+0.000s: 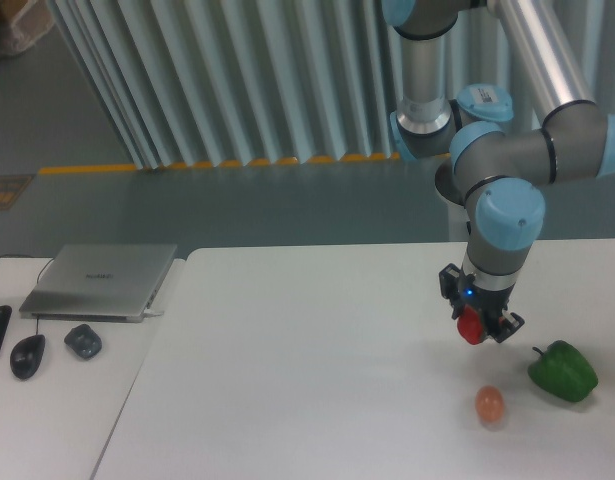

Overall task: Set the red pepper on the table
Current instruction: 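Bring the gripper holding a red pepper down beside the green pepper, then lower the red pepper onto the table between the orange egg and green pepper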

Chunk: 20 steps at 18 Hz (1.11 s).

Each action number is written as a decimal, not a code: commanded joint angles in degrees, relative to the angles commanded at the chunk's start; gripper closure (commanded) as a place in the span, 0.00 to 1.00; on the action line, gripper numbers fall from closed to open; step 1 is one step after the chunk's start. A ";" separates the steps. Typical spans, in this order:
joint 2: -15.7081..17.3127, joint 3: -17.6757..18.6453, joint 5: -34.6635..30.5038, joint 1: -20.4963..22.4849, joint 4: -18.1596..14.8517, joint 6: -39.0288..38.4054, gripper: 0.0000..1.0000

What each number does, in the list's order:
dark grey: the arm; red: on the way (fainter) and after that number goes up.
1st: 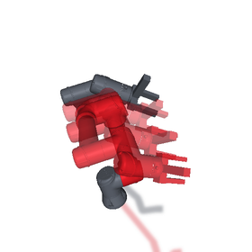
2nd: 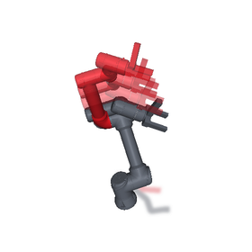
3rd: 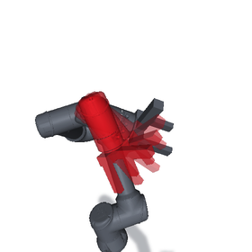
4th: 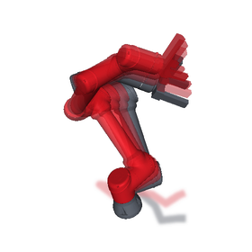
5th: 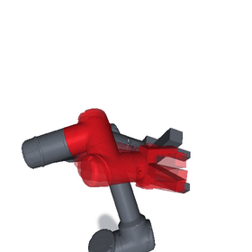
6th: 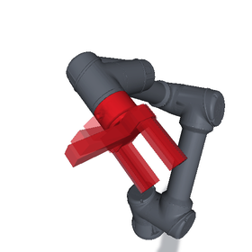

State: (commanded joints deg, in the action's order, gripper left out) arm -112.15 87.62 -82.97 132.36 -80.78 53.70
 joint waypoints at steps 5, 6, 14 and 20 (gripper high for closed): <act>-0.88 0.09 -0.26 0.00 2.65 0.35 0.64; -0.97 0.18 -0.44 0.00 2.91 0.35 0.63; -0.97 0.18 -3.86 -0.17 3.00 -1.49 0.00; -1.32 -0.34 -5.44 -0.88 3.87 -1.41 0.00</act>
State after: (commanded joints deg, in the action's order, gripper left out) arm -113.47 87.28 -88.41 131.48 -76.91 52.29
